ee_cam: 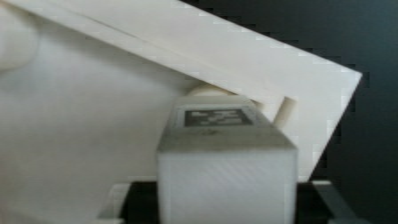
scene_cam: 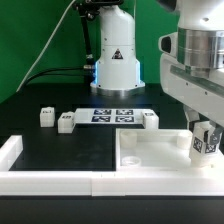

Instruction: Assemble one leg

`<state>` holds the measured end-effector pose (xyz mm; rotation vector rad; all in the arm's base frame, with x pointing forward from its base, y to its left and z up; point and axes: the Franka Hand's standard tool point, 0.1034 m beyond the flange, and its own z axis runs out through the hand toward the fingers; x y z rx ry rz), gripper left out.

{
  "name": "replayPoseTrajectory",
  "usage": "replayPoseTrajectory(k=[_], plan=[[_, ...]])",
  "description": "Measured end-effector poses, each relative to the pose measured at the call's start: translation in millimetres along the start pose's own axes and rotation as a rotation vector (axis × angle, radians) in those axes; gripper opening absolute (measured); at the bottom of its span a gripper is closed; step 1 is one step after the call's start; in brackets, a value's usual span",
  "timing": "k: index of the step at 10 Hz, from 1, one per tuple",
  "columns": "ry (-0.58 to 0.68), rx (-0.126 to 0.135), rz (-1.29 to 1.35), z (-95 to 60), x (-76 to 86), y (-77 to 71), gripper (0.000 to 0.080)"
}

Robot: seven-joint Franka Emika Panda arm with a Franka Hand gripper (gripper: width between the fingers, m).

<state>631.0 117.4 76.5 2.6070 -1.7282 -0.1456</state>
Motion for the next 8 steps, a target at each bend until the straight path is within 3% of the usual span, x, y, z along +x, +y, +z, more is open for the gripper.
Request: replayPoseTrajectory(k=[1, 3, 4, 5, 8], plan=[[0.0, 0.0, -0.043, 0.0, -0.5, -0.2, 0.031], [0.001, 0.0, -0.193, -0.1, -0.7, -0.3, 0.0589], [0.003, -0.001, -0.354, -0.1, -0.7, -0.3, 0.0589], [0.003, -0.001, -0.46, 0.0, -0.7, -0.2, 0.0638], [0.002, -0.002, -0.842, -0.1, -1.0, -0.4, 0.0648]])
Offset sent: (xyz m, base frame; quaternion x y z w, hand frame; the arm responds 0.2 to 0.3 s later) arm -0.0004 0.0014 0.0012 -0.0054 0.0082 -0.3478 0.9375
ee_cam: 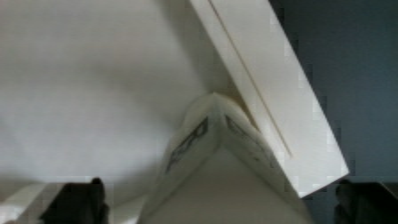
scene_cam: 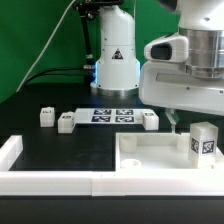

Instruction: Assemble one leg

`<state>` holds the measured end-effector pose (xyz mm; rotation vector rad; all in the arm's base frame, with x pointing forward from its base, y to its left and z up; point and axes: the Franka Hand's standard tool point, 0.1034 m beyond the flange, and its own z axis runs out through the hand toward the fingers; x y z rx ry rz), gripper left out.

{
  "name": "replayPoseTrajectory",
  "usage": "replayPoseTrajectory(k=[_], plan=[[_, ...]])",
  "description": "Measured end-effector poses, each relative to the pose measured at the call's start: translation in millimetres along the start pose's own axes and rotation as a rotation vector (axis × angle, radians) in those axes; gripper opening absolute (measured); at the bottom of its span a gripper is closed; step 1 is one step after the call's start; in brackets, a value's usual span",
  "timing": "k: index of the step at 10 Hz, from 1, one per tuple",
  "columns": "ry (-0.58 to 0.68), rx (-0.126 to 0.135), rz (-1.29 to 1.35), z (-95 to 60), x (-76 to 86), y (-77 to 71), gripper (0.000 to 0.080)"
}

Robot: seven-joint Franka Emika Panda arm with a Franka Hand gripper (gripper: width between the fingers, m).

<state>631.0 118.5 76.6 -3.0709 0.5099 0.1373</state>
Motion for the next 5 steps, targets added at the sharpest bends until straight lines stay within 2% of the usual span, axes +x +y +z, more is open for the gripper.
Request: replayPoseTrajectory(k=[5], plan=[[0.002, -0.003, -0.516, -0.8, 0.0, -1.5, 0.0648]])
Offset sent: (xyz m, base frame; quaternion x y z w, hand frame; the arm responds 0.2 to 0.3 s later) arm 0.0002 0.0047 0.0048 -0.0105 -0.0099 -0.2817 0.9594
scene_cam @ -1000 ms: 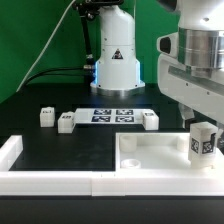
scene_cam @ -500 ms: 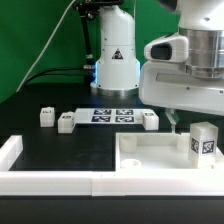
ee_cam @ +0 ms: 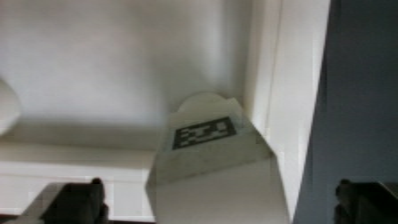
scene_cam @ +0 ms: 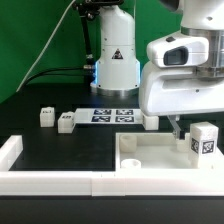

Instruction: Assemble one leg

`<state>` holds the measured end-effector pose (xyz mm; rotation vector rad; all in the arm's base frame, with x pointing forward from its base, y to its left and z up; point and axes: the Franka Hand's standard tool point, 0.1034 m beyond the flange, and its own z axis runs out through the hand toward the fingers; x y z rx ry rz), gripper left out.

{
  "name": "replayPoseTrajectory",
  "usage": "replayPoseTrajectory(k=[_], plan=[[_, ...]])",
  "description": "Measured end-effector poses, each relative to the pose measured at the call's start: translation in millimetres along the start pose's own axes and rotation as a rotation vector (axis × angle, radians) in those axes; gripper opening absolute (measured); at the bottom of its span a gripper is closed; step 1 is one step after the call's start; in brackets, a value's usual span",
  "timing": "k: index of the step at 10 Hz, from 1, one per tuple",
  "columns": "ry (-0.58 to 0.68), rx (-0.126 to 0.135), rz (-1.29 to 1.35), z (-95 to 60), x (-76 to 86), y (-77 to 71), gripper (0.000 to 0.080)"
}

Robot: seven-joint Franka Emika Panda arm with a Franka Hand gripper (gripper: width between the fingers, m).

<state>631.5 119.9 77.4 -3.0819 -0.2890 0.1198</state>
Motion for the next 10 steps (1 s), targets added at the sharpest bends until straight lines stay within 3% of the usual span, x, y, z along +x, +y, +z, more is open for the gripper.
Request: replayPoseTrajectory(k=[2, 4, 5, 7, 8, 10], plan=[[0.0, 0.0, -0.051, 0.1, -0.1, 0.9, 0.0647], [0.0, 0.0, -0.046, 0.1, -0.1, 1.0, 0.033], [0.0, 0.002, 0.001, 0.1, -0.1, 0.8, 0.0291], [0.0, 0.002, 0.004, 0.3, -0.2, 0.9, 0.0291], [-0.003, 0.02, 0.22, 1.2, -1.0, 0.9, 0.0291], [0.002, 0.022, 0.491, 1.4, -0.3, 1.2, 0.0291]])
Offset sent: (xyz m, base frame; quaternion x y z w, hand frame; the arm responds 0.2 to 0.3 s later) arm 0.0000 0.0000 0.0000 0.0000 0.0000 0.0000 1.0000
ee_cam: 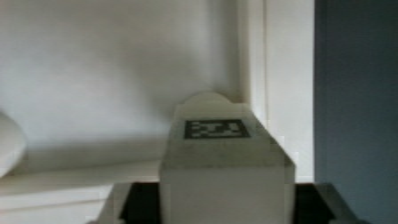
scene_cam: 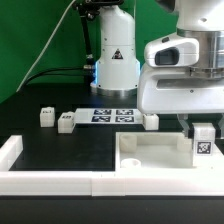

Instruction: Assemble one leg

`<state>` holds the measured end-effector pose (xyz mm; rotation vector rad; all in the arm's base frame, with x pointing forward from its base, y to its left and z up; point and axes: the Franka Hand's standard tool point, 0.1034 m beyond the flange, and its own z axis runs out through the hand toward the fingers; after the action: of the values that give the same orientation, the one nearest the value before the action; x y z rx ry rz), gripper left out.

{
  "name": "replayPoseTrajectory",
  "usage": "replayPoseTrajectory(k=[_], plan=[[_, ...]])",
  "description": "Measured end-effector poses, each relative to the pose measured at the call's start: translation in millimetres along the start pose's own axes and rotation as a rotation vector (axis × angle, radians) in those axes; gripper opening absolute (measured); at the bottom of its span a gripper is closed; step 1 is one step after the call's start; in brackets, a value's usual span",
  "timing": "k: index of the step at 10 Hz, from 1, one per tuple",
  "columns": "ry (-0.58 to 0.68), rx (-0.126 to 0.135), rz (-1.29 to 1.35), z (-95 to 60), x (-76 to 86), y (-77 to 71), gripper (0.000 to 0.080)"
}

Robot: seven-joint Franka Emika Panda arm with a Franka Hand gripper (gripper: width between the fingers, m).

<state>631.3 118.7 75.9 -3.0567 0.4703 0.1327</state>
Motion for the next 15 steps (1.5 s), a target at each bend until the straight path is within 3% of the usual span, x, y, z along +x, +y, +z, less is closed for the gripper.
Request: replayPoseTrajectory(k=[5, 10, 11, 12, 15], plan=[[-0.001, 0.007, 0.611, -0.1, -0.2, -1.8, 0.0292], [0.0, 0.009, 0.801, 0.1, 0.3, -2.5, 0.0294], [0.0, 0.009, 0.763, 0.1, 0.3, -2.6, 0.0484], [0.0, 0.009, 0.763, 0.1, 0.0, -3.2, 0.0595], [0.004, 0.006, 0.359, -0.1, -0.7, -5.1, 0.0647]])
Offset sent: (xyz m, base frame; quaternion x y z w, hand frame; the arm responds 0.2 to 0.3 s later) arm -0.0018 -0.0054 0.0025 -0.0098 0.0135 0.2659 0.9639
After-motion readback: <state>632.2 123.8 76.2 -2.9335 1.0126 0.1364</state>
